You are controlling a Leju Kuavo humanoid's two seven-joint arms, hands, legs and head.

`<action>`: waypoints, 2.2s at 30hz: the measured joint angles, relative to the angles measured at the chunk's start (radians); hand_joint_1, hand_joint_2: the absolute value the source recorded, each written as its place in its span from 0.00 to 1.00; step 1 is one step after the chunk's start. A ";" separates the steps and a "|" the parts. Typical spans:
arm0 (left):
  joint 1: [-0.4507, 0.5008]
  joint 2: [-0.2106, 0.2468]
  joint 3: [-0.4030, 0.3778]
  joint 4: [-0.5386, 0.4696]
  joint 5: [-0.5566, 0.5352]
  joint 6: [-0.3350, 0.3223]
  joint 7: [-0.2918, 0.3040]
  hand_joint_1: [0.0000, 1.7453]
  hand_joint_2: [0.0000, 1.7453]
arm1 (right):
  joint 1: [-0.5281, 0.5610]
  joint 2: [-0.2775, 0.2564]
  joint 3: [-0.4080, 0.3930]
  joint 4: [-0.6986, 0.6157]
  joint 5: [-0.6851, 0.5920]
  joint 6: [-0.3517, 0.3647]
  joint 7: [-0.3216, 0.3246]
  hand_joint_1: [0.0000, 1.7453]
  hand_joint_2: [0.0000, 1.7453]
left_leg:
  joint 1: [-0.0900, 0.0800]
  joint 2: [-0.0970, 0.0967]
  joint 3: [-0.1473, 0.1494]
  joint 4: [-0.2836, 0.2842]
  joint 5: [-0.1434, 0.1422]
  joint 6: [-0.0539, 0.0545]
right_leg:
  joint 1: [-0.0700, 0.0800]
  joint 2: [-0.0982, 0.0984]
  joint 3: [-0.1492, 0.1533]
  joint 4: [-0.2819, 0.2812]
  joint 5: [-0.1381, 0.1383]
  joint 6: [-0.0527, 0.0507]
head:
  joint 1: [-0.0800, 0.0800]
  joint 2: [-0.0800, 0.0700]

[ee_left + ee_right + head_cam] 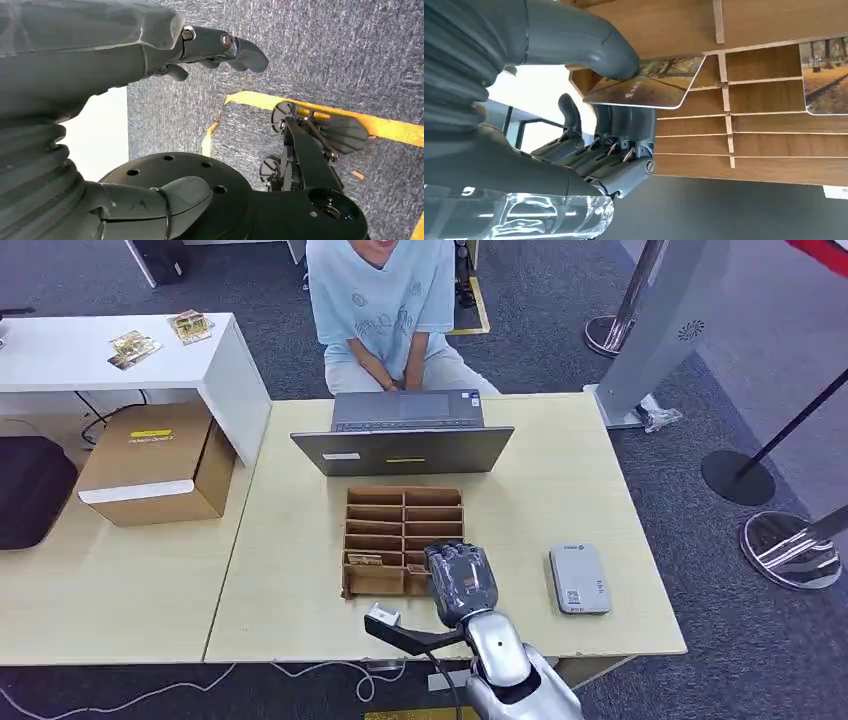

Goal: Pass the card to the sensor for recognition and then transmit it.

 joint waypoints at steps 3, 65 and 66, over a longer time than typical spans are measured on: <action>0.000 0.000 0.000 0.000 0.000 0.000 0.000 0.00 1.00 | 0.000 0.000 -0.002 0.001 -0.001 -0.007 -0.004 0.84 1.00 | 0.000 0.000 0.000 0.000 0.000 0.000 | 0.000 0.000 0.000 0.000 0.000 0.000 | 0.000 0.000; 0.000 0.000 0.002 0.000 0.000 0.012 -0.002 0.00 1.00 | 0.048 0.006 -0.077 -0.129 -0.110 -0.361 -0.147 1.00 1.00 | 0.000 0.000 0.000 0.000 0.000 0.000 | 0.000 0.000 0.000 0.000 0.000 0.000 | 0.000 0.000; 0.000 -0.001 0.002 0.000 0.000 0.012 -0.002 0.00 1.00 | 0.049 0.006 -0.078 -0.132 -0.116 -0.372 -0.153 1.00 1.00 | 0.000 0.000 0.000 0.000 0.000 0.000 | 0.000 0.000 0.000 0.000 0.000 0.000 | 0.000 0.000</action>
